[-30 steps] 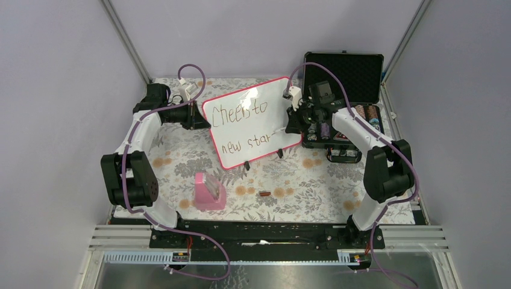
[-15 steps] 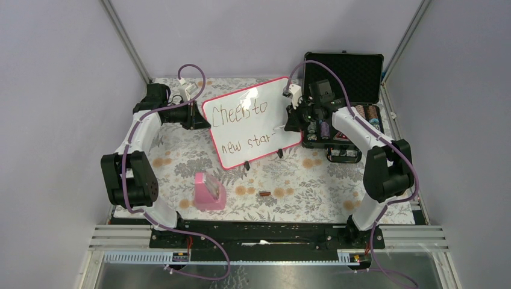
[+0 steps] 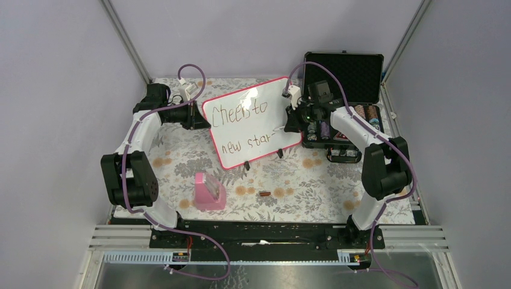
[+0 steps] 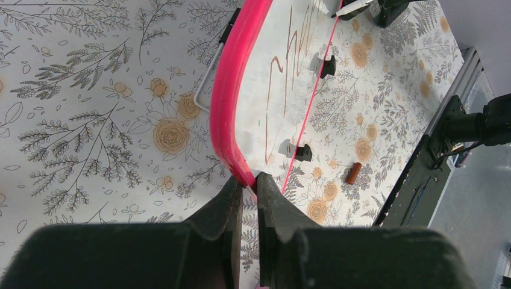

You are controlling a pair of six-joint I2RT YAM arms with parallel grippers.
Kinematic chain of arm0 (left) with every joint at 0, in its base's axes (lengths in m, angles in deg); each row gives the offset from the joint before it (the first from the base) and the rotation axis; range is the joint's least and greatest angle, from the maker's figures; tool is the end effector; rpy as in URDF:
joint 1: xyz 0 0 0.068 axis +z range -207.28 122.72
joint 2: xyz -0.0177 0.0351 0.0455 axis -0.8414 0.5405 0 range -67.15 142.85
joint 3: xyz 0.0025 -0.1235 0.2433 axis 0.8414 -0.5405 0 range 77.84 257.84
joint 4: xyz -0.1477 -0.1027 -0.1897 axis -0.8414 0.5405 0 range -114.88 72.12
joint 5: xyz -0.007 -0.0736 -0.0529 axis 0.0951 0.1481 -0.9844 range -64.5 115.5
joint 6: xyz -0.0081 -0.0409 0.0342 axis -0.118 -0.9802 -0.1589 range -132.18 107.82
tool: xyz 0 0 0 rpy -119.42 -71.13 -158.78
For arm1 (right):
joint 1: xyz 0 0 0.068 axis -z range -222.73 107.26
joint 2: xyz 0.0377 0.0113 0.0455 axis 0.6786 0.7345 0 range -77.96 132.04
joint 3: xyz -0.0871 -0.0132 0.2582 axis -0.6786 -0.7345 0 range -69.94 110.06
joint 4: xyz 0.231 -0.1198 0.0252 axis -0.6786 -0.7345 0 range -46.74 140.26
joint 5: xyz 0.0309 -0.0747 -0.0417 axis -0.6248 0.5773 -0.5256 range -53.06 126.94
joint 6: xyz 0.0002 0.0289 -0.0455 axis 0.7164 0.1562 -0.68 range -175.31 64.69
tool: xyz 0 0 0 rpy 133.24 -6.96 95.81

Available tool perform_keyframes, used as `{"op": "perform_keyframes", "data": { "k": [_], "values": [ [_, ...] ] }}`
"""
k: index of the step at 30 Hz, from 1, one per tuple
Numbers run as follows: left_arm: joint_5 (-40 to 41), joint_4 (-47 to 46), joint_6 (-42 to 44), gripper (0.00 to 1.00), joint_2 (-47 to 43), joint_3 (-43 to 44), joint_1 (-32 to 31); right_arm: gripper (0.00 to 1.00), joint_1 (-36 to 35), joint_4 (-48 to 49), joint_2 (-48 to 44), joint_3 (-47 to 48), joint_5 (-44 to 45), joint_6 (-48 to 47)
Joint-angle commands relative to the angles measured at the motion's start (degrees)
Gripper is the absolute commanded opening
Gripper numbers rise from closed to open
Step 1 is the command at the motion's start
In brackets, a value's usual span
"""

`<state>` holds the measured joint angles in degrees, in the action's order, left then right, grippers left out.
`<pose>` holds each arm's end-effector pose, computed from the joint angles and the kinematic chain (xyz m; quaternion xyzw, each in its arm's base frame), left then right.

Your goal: Write a sentence on the whiteboard

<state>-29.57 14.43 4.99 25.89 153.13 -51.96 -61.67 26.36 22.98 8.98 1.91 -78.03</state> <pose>0.3382 0.0021 0.2804 0.2181 0.8323 -0.3857 0.3331 0.3638 0.1463 0.2623 -0.4199 0.7861 0.2669 0.3668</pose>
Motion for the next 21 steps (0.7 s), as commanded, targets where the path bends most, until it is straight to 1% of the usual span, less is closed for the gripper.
{"op": "perform_keyframes", "data": {
  "k": [1, 21],
  "values": [
    [-0.13, -2.31, 3.39, 0.0, -0.68, 1.26, -1.28, 0.0, 0.28, 1.35, -0.11, 0.58, 1.17, -0.47],
    [-0.19, -2.26, 3.4, 0.0, -0.6, 1.52, -1.28, 0.0, 0.24, 1.36, -1.61, -4.76, 1.96, -2.36]
  ]
}}
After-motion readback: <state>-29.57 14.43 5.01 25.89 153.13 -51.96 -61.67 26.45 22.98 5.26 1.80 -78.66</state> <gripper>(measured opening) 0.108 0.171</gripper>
